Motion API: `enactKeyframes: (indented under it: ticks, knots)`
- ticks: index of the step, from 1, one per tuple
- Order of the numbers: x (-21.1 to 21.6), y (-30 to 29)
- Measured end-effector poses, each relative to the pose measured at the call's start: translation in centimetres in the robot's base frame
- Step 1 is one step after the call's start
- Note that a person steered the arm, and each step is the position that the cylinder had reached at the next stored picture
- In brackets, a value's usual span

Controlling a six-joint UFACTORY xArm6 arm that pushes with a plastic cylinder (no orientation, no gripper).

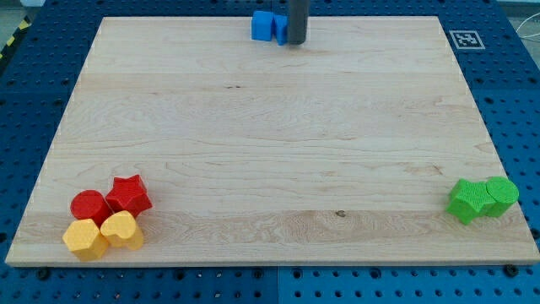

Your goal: Slide green star up and a bit left

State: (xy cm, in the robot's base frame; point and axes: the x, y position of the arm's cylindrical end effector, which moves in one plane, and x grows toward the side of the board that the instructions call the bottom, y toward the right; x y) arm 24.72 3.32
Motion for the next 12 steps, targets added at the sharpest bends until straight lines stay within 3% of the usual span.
enactKeyframes:
  ticks: [1,2,5,7,10,12]
  knots:
    - [0.0,2.2]
    - [4.1,6.1]
    - [25.5,11.7]
    - [36.5,14.2]
    - [35.2,23.0]
    - [33.3,20.7]
